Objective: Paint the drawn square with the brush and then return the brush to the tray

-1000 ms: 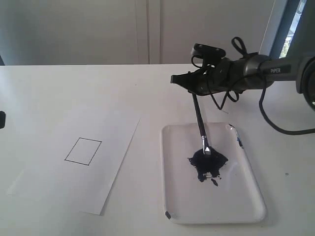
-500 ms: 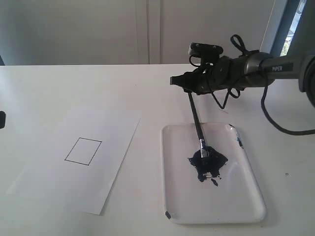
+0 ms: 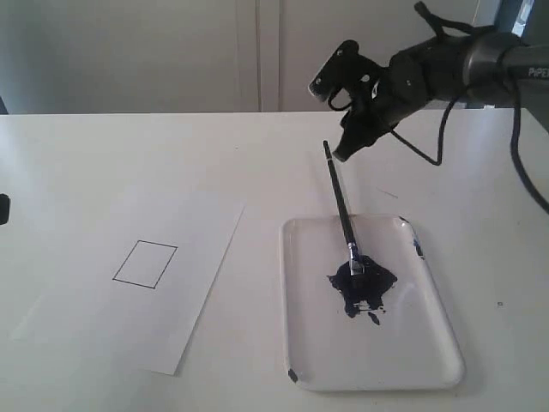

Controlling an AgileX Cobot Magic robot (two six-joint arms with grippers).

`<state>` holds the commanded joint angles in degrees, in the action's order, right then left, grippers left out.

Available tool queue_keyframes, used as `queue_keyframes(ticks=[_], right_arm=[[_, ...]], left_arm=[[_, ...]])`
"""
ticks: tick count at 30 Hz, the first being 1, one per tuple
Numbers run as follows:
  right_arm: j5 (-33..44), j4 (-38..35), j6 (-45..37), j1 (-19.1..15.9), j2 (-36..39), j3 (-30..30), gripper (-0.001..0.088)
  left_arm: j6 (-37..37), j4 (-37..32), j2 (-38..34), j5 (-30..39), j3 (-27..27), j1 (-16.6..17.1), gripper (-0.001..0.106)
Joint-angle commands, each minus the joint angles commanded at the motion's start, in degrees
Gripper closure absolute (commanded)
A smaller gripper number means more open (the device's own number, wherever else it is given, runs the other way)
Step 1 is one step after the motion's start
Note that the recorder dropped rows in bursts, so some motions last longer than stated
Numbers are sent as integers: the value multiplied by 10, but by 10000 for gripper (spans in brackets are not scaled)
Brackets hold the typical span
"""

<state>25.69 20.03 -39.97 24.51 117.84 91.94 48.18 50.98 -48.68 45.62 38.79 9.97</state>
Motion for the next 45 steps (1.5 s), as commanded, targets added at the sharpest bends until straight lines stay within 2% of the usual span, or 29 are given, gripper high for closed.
queue_keyframes(ticks=[2,8,12,15,18,20,23,28,42,45], right_arm=[[9,-1,-72,0,-3,0,543],[16,-5,-217,13,-6,-1,544],[14,-61,-321,23,-6,-1,544],[16,-107,-463,26,-6,-8,544],[50,-114,-649,29,-6,-21,544],[64,-114,-725,29,-6,-29,544],[62,-85,-742,29,-6,-34,559],[44,-78,-825,29,-6,-34,613],[-10,-89,-826,30,0,-34,626],[-14,-44,-826,39,7,-34,626]], left_arm=[[0,0,0,0,0,0,1053],[0,0,0,0,0,0,1053],[0,2,0,0,0,0,1053],[0,2,0,0,0,0,1053],[0,1,0,-1,0,0,1053],[0,1,0,-2,0,0,1053],[0,3,0,-5,0,0,1053],[0,4,0,-6,0,0,1053],[4,27,0,20,0,0,1053],[4,27,0,28,0,0,1053]])
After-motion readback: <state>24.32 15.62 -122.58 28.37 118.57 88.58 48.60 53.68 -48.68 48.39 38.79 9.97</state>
